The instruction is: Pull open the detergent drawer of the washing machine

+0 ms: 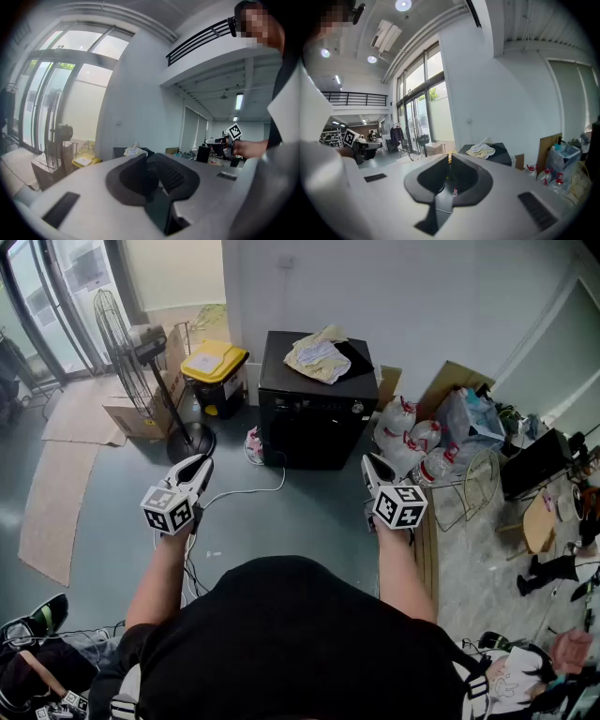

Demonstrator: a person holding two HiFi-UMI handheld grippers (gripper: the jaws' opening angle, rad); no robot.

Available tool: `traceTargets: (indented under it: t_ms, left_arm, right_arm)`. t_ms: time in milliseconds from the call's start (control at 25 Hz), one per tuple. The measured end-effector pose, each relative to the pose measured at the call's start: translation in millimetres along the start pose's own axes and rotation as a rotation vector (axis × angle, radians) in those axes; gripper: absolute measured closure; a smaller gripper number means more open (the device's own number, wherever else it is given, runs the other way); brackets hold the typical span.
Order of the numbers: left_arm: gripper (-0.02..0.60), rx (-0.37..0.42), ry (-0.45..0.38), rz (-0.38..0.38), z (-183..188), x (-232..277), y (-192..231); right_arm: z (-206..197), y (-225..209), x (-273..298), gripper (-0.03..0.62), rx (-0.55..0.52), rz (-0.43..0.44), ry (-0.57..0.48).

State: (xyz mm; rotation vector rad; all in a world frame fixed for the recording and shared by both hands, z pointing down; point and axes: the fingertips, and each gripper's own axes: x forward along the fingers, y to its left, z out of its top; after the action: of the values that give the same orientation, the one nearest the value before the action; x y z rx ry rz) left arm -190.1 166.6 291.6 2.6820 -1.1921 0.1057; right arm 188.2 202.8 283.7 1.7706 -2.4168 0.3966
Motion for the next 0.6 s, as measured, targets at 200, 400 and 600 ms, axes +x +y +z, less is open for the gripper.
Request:
traceTargets:
  t_ms: [200,400,600]
  left_arm:
    - [0.512,-0.008,0.008,-0.009,1,16,-6]
    - [0.512,-0.019,0.030,-0.033,-9,31,-19]
    - [0.512,-0.031,0.038,-0.021,-11,42,-25]
  right_arm:
    - [-8,-1,3,0.576,0.003,0.020,0.023]
    - [-27,-5,4,0.576,0.021,0.032,0.055]
    - [-21,-15,4,0.580,0.082,0.078,0.006]
